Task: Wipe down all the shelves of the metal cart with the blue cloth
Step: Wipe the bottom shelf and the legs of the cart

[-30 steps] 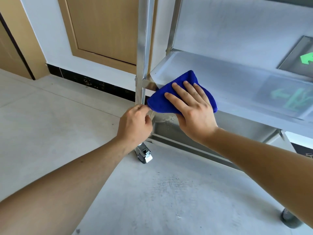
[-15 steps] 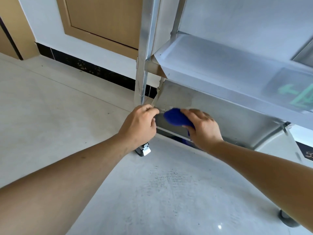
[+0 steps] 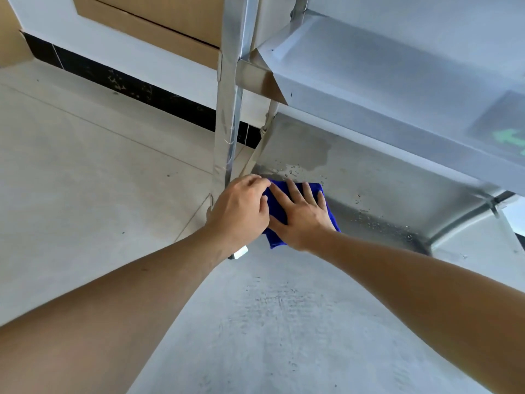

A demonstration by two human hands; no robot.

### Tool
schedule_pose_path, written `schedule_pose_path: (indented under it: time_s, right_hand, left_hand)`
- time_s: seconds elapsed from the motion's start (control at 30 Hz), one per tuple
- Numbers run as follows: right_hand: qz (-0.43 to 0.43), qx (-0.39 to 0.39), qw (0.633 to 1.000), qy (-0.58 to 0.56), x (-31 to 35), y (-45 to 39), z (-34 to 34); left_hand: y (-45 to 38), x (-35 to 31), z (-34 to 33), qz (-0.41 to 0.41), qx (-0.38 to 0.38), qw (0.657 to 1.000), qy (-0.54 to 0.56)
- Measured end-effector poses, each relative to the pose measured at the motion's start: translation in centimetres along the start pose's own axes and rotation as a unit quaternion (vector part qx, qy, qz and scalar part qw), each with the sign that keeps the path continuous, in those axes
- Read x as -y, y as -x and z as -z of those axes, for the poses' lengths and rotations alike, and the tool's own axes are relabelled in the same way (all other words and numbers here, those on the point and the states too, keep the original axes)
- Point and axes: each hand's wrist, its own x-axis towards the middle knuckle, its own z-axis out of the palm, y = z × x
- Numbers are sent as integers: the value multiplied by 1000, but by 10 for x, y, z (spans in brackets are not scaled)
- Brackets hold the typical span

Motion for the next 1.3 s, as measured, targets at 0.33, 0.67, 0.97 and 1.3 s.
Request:
schedule_pose_path:
  time_s: [0.33, 0.67, 0.97, 1.3]
  right_hand:
    - [-81, -59, 995, -24, -21, -97, 7]
    - [-105, -166, 979, -49, -60, -181, 11]
    - [-152, -180, 972, -29, -81, -235, 22]
    - [-197, -103, 974, -39, -76, -249, 36]
  left_hand:
    - [-29, 16, -29, 18, -27, 999, 6]
    - [-27, 18, -57, -8, 38, 997, -73]
    - [-26, 21, -62, -17, 48, 990, -134]
    - [-29, 16, -65, -17, 37, 987, -153]
